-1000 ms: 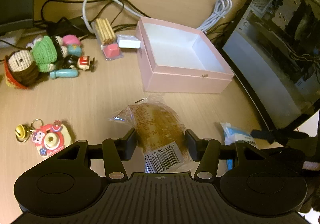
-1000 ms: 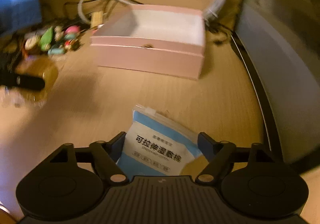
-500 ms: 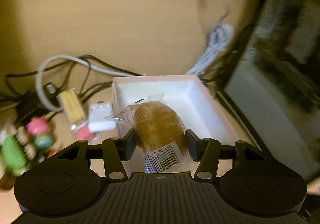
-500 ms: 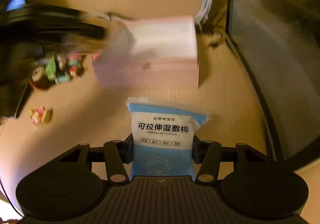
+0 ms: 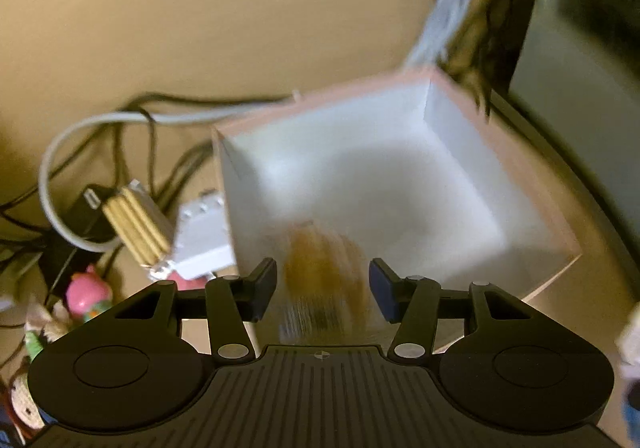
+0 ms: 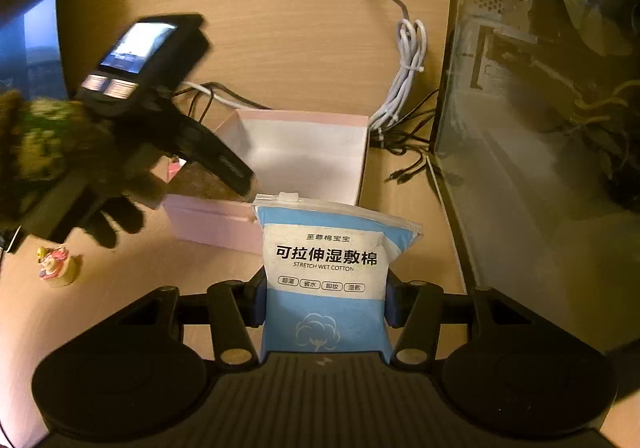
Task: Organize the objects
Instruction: 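Lower the blue wipes packet into the pink box and open the right gripper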
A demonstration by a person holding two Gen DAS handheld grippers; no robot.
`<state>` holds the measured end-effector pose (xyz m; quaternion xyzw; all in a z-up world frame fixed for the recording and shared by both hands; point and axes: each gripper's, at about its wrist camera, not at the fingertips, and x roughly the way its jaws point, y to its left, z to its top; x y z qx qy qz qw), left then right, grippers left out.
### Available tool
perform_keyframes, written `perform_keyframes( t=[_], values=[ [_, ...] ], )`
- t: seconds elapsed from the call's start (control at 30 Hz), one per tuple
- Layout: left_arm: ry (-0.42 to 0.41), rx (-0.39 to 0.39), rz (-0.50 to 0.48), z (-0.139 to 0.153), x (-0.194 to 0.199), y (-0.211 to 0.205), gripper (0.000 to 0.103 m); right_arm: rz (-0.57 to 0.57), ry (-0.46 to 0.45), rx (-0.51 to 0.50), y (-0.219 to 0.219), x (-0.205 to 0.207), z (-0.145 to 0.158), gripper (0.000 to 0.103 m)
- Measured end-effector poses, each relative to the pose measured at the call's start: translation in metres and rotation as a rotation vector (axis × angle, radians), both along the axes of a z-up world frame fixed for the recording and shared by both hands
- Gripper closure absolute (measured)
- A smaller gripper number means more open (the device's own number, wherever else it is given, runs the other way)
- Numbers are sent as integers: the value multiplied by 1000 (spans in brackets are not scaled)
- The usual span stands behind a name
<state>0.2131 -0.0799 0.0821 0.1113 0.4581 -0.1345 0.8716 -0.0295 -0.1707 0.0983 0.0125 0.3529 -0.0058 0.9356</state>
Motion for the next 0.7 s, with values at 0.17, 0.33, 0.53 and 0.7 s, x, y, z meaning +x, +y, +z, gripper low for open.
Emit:
perform_keyframes(
  t=[0.17, 0.33, 0.53, 0.7],
  values=[
    [-156, -303, 95, 51, -29, 55, 47, 14, -59, 35, -1, 28, 28, 51],
    [-227, -429, 291, 65, -76, 128, 48, 39, -82, 98, 5, 89, 51, 51],
    [-199, -378, 394, 31, -146, 195, 49, 25, 52, 40, 29, 175, 6, 51],
    [-112, -238, 418, 5, -204, 237, 49, -94, 211, 90, 30, 205, -44, 50]
  ],
)
